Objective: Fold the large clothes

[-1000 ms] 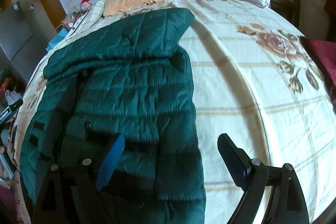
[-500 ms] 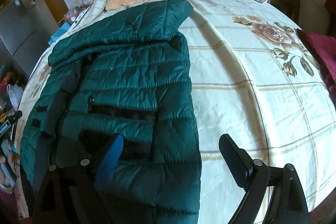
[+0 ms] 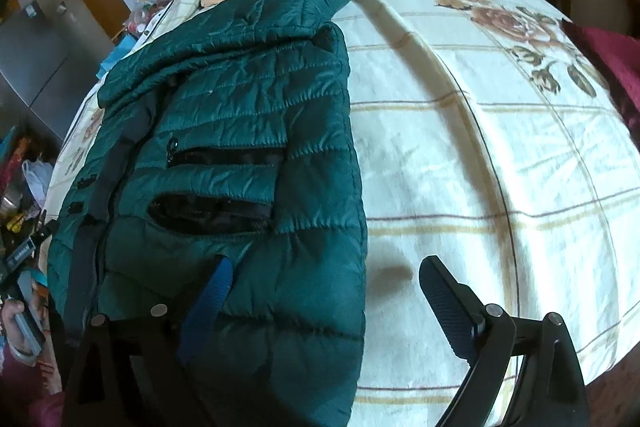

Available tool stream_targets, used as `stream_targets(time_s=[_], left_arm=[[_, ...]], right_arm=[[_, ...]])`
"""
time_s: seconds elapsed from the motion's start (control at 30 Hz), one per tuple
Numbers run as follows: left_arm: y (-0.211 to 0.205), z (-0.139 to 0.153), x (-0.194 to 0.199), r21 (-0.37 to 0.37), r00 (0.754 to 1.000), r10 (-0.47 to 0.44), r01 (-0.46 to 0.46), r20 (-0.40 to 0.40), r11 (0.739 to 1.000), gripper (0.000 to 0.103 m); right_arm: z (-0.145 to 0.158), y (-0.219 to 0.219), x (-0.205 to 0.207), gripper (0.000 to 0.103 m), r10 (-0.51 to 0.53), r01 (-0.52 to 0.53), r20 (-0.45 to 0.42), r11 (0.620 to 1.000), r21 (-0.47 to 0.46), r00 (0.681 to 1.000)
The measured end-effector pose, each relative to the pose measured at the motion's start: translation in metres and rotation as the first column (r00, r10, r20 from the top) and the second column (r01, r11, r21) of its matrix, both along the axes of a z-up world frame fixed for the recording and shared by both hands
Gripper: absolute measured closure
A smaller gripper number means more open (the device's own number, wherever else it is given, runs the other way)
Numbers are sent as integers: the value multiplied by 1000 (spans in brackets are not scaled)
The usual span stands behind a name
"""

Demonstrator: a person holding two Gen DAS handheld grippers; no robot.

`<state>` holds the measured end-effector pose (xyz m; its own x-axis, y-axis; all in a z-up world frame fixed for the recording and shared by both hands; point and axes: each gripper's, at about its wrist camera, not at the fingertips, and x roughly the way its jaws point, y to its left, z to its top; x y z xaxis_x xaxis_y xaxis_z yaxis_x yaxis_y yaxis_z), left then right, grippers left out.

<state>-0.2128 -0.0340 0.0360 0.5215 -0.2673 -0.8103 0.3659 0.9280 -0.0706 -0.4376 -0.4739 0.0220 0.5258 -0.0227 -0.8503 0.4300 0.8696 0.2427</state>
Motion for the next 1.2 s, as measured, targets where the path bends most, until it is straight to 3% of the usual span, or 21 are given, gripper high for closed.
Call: stream_targets(time_s=[0.2,0.43,0.6,0.83,1.03,1.2], left_arm=[[3,-8,-3,-18,999,-14,13,-46,1000,1],[16,-19,-5,-95,989,-24,10,-146,995,1],[15,-20,-9,-87,987,-55,42,-148,995,1],[7,-20,-18,-78,985,-101,91,-142,993,1],[7,-21,-22,-75,986,-102,92,-135,993,1],[7,-21,-25,-68,985,-105,97,-135,993,1]], right_arm=[[-2,-2,-7,9,2,-2,-3,1000,21,1000],[-5,-7,-15,8,2,-2,-4,998,69,1000],[-6,-3,-18,4,46,-47,7,995,87,999],[-7,17,-18,4,158,-168,61,959,229,986],[-8,38,-18,4,241,-246,52,948,203,969],[-9,39,-15,3,230,-240,73,946,216,970]])
